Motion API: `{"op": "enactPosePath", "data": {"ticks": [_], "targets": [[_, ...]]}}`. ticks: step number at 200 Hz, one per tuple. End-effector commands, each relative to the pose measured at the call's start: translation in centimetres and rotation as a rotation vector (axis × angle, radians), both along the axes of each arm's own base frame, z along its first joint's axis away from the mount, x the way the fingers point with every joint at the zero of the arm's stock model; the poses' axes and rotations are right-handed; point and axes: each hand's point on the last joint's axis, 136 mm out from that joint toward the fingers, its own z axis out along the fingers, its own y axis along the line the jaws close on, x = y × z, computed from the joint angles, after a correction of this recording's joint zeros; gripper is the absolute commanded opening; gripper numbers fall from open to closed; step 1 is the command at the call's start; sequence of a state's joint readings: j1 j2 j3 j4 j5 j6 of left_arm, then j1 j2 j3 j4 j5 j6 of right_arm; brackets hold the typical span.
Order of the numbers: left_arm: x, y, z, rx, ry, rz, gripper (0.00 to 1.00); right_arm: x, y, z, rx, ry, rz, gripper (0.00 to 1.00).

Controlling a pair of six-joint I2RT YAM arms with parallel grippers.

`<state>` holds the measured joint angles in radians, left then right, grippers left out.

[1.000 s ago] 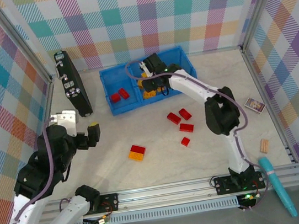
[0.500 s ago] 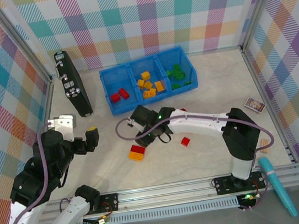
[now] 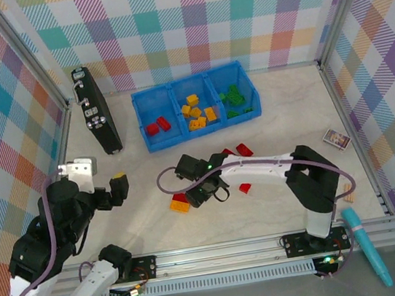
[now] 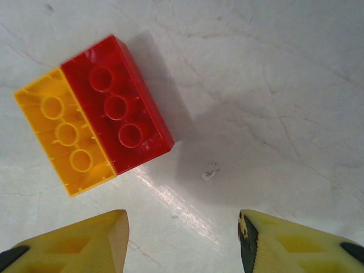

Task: Sort the legos into containers by color
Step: Move the lego to the bottom-center of the table, then pick up the lego from the bottom-center of the table.

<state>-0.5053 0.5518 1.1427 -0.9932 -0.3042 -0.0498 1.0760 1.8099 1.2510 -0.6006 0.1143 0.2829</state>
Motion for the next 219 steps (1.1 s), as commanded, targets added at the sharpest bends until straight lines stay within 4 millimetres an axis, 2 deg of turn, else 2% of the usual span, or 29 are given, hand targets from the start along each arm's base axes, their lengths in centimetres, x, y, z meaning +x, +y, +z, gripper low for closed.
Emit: {"op": "enactPosePath", "data": {"ticks": [1,80,172,195,219], "targets": [[-0.8,0.6,0.6,-0.026,-0.006,0.019,1.00,0.0,0.7,-0.9,-0.022,-0.002,0.051,0.55],[-1.0,1.0,0.7,-0.022,-0.005,0.034,1.00,-0.1,1.9,-3.0,-0.058,-0.018,0.112,0.61],[-0.8,0.9,0.5,-0.016,0.004,0.039,1.00,1.7,4.7,-3.2,-0.056,-0.080,0.181,0.66],[-0.8,1.0,0.5,-0.015,0.003,0.041,1.00,1.8,5.1,-3.4,-0.057,-0.080,0.203,0.64],[-0.7,1.0,0.4,-0.015,0.005,0.044,1.00,1.6,5.1,-4.0,-0.064,-0.063,0.215,0.54]]}}
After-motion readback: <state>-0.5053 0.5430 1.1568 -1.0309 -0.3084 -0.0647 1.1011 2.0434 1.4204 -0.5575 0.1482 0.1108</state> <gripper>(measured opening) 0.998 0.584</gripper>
